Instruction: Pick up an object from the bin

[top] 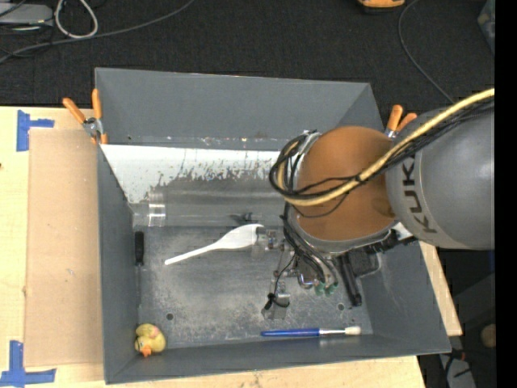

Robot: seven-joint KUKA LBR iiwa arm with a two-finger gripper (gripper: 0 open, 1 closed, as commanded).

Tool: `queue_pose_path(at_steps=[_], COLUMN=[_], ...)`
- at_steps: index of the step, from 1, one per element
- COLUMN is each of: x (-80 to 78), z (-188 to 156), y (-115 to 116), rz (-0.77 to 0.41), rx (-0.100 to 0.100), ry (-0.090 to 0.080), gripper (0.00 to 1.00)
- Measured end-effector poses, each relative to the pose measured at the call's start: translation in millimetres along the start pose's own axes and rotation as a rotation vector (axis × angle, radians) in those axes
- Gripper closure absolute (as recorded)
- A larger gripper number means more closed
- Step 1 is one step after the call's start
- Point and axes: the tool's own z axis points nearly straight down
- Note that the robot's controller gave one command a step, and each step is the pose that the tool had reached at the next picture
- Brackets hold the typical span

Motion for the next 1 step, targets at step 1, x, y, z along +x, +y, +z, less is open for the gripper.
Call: queue_pose_path(at_steps=[1], x=[-1.7], z=[-3.0], y=[-0.7], rz=[0.004], rx=[-0.001], ry=[-0.007], gripper=[0.0])
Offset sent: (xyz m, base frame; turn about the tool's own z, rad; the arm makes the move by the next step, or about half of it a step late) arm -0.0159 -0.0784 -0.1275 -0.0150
